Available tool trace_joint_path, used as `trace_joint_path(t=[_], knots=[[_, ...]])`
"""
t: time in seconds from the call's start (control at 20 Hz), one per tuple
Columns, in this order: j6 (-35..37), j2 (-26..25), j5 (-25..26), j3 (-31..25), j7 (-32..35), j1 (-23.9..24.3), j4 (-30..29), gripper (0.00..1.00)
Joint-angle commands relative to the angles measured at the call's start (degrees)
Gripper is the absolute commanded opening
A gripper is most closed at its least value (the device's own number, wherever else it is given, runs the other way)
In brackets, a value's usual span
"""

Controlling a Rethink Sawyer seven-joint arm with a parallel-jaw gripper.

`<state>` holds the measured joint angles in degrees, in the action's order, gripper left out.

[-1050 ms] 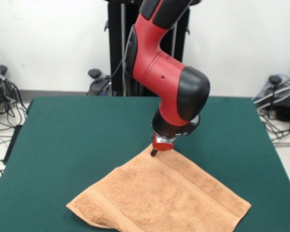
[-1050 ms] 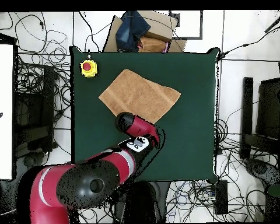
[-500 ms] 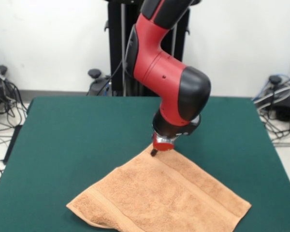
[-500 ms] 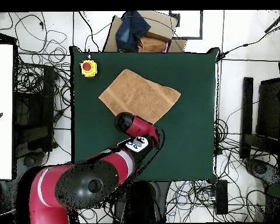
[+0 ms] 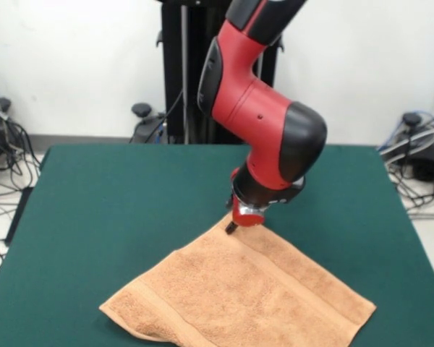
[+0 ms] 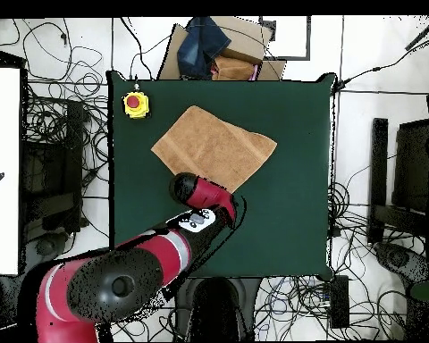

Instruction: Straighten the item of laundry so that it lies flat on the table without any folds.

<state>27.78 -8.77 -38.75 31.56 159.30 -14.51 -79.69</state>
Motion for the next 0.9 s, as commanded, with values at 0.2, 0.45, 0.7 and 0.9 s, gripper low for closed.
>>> trace_joint_path(t=[0.2,0.45,0.7,0.9], knots=[[2.5,-5.1,-4.0,-1.3,17.5,-1.3,6.8,1.0],[2.1,-5.9,-4.6,-0.1,17.8,-2.2,7.3,0.0],[1.5,-5.7,-5.2,-0.5,17.4,-2.4,7.1,0.0],[1.9,-5.6,-5.7,-0.7,17.3,-2.7,7.3,0.0]])
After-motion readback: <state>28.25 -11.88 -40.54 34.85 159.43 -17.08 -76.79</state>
